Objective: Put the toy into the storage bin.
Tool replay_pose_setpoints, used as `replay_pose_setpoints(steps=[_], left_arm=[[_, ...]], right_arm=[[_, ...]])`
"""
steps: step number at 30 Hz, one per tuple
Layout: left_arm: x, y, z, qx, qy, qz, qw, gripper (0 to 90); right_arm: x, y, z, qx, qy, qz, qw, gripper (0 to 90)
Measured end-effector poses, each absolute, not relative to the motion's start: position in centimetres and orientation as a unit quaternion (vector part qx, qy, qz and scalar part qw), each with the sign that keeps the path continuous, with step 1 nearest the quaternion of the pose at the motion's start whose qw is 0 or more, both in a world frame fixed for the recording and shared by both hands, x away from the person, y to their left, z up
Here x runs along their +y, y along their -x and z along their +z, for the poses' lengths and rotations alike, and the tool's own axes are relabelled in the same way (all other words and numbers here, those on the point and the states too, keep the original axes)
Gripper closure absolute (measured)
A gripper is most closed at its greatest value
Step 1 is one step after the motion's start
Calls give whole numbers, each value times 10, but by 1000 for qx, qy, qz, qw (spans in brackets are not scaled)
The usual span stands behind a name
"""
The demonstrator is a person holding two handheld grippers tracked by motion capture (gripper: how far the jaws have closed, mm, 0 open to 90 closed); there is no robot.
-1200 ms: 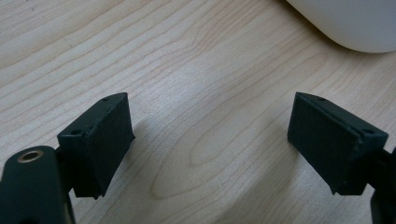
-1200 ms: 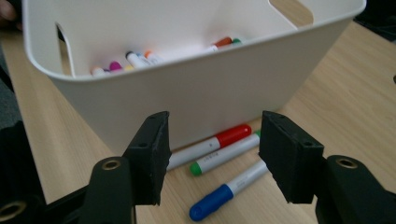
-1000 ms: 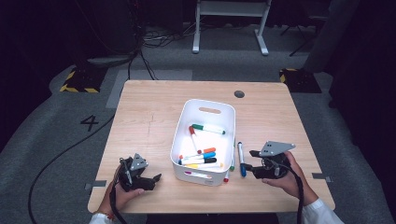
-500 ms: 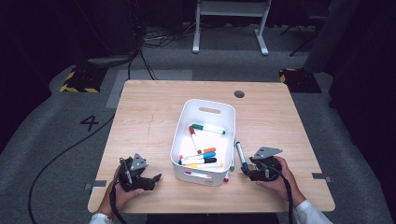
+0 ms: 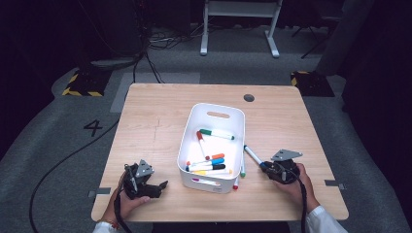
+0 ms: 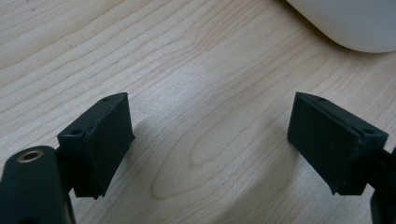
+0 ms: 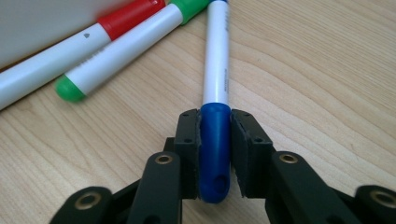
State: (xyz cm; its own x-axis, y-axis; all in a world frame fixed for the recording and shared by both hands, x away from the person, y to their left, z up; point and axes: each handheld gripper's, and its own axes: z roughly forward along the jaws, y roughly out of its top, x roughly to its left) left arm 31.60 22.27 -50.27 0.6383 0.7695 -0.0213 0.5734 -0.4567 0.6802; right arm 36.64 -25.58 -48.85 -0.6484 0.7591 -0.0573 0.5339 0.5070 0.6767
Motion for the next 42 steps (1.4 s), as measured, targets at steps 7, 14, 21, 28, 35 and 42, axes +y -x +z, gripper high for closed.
replay_pose_setpoints(steps=[7,14,21,28,35,42], left_arm=[[223,-316,-503,399,-841,147,335,142],[223,-316,-503,399,-841,147,335,142],[223,-316,-503,399,-841,147,335,142],[223,-316,-503,400,-840,145,336,142],[223,-316,-503,400,-840,145,336,142],[223,-316,-503,400,-840,145,336,142]], right_arm=[[-260,-369,-488,855,-368,323,174,750],[-266,-365,-476,846,-362,341,191,750],[-275,-364,-466,834,-365,365,195,750],[-278,-360,-453,823,-363,390,197,750],[-280,-358,-441,818,-355,408,196,750],[-285,-358,-429,816,-347,417,200,750]])
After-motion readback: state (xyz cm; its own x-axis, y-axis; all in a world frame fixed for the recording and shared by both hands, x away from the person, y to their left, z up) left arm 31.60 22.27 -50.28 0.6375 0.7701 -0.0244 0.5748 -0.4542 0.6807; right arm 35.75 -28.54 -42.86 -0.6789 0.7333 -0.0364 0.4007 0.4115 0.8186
